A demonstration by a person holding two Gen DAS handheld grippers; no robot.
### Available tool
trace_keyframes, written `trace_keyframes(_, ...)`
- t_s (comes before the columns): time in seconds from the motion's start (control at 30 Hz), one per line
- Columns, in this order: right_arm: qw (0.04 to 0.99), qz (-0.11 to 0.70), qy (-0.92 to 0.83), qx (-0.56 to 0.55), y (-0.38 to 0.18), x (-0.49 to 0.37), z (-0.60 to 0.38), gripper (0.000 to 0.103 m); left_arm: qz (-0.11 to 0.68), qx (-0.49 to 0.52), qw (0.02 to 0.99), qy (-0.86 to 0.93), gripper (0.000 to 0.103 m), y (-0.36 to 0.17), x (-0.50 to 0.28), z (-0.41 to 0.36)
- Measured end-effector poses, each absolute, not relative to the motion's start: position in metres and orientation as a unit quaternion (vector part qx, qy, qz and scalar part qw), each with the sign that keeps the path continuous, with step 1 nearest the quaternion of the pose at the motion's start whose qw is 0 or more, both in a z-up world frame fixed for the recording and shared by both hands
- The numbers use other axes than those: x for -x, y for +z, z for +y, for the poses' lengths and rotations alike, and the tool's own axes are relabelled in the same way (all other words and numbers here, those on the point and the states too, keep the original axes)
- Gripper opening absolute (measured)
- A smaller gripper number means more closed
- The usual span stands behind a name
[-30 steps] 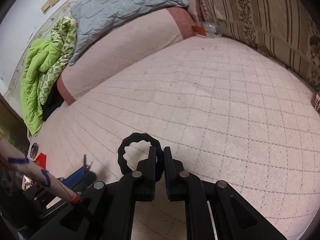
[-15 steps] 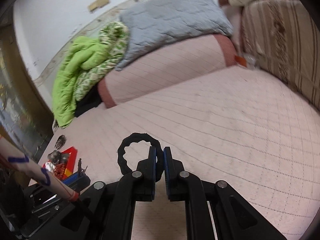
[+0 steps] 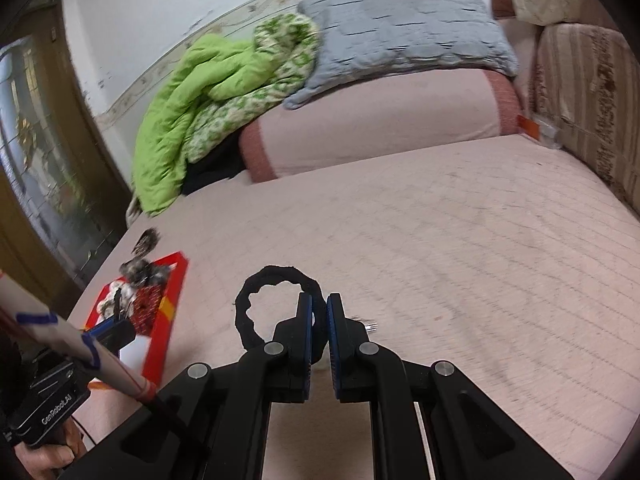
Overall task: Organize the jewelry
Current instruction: 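Carry the purple clip and black scrunchie over the tray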
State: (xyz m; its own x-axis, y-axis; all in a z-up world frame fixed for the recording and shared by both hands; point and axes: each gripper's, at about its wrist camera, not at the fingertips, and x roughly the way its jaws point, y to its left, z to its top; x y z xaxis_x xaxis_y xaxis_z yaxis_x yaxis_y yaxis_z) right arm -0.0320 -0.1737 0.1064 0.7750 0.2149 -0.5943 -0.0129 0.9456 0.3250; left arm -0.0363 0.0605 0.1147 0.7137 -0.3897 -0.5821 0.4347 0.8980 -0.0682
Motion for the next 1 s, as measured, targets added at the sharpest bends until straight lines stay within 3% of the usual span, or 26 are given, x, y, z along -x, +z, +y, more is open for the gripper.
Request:
trace_keyframes(0.57, 0.923, 0.324, 0.192, -0.076, 0.104, 0.036, -0.016, 0.008, 0.301, 0.025, 0.946, -0.117, 0.012, 0.114, 0.05, 0.2)
trace_keyframes(1.0, 0.903, 0.356, 0.237, -0.049, 0.078, 0.008, 0.065, 0.009, 0.36, 0.066, 0.929, -0.05, 0.012, 0.074, 0.03, 0.269)
